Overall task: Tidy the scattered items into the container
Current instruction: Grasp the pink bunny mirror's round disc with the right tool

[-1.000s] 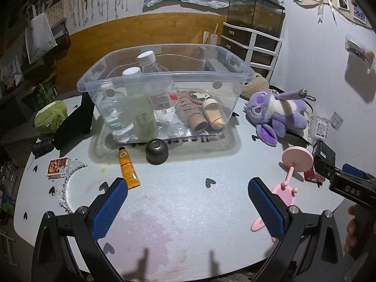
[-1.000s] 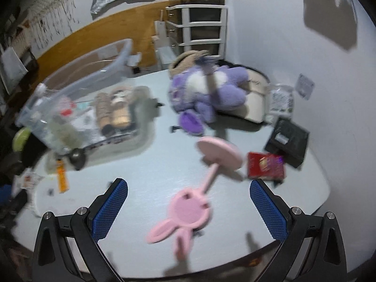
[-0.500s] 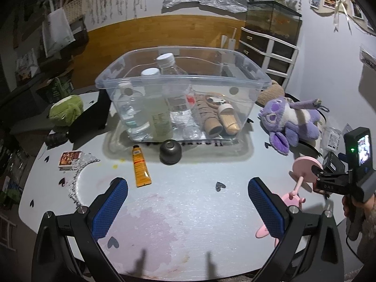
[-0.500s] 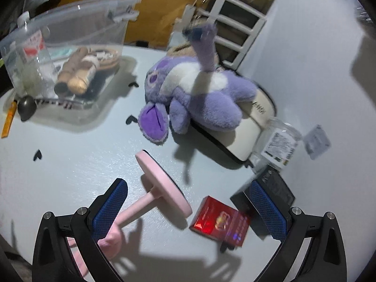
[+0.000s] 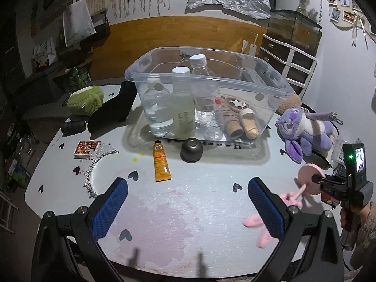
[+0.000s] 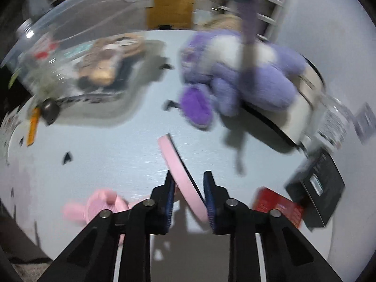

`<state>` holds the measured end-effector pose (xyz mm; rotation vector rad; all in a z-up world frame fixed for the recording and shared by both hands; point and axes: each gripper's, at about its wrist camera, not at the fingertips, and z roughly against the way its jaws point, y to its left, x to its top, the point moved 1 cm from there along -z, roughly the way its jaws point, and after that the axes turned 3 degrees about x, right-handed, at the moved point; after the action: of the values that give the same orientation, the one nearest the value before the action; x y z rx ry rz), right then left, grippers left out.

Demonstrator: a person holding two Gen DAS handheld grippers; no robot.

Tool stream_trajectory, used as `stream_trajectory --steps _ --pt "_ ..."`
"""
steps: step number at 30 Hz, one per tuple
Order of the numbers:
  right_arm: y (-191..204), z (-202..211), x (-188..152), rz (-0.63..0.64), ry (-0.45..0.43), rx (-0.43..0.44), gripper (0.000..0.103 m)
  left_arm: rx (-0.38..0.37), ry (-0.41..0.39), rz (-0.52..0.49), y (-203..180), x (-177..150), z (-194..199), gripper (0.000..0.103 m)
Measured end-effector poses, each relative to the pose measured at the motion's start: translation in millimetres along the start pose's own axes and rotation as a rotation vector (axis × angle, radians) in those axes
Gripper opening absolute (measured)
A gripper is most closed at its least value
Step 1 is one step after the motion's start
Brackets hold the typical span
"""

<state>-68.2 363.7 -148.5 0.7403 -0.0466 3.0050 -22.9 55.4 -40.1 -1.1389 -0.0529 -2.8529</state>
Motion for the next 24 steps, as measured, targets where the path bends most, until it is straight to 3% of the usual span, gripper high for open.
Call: stream_trajectory --steps 3,7,14,17,24 --pt "48.2 -2.1 3.2 0.204 -0.029 0.013 0.013 -0.005 0.001 0.002 4.4 0.0 0.1 0.103" --pt "96.7 -3.9 6.0 0.380 -0.045 0.062 0.012 0.001 0.002 0.009 16.2 -1.7 1.8 0.103" --pt "170.1 -5.9 16.8 0.491 -0.041 0.165 0.012 0.019 0.024 0.078 54.9 -9.5 -0.6 0.103" --pt "209.9 -1.5 8.6 0.621 -0.072 0.189 0.012 0.018 0.051 0.128 81.2 -16.3 -12.1 0.103" --pt "245.8 0.1 3.0 0.736 -0.052 0.199 0.012 0.138 0.150 0.005 118.3 -47.1 -77.1 0.103"
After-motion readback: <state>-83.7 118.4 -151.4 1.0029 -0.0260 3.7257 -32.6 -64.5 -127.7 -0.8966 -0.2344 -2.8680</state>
